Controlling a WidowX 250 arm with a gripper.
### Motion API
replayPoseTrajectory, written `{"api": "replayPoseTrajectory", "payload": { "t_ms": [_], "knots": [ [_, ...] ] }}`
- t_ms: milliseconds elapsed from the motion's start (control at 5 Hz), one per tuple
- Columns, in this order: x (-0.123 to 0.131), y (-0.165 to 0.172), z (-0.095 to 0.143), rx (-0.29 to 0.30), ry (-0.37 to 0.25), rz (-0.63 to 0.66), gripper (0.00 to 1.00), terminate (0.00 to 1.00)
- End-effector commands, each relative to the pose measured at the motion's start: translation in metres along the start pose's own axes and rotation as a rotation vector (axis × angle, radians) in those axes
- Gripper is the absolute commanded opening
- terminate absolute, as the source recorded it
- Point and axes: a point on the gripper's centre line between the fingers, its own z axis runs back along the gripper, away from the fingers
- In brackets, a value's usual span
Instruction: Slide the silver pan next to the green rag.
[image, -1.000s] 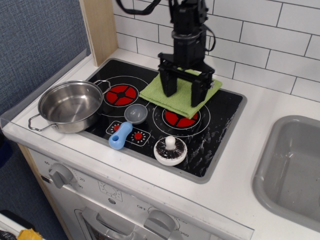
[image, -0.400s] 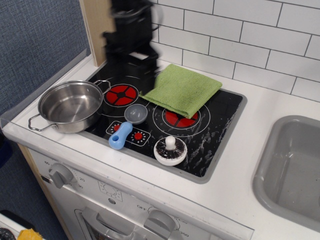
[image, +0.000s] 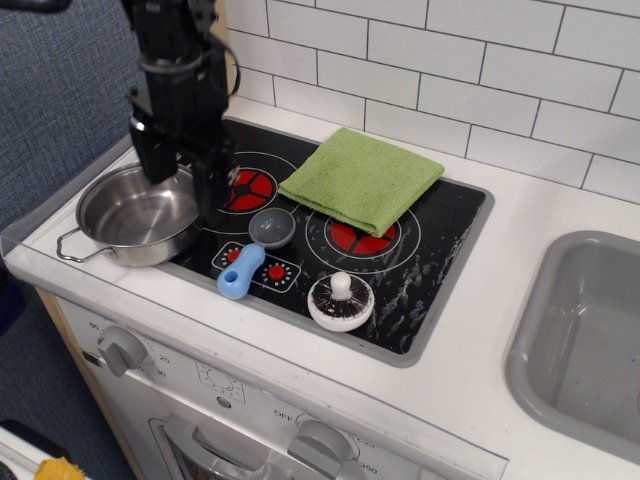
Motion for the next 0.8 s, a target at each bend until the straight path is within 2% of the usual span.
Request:
{"api": "replayPoseTrajectory", "payload": {
  "t_ms": [0, 200, 400, 600],
  "knots": [
    [0.0043, 0.0067, -0.022, 0.019, 0.039, 0.04, 1.0, 0.0],
    [0.0027, 0.0035, -0.0284, 0.016, 0.046, 0.044, 1.0, 0.0],
    [0.0014, 0.0027, -0.0284, 0.014, 0.016, 0.039, 0.0, 0.0],
    [-0.0005, 0.0016, -0.0258, 0.018, -0.009, 0.029, 0.0, 0.0]
  ]
}}
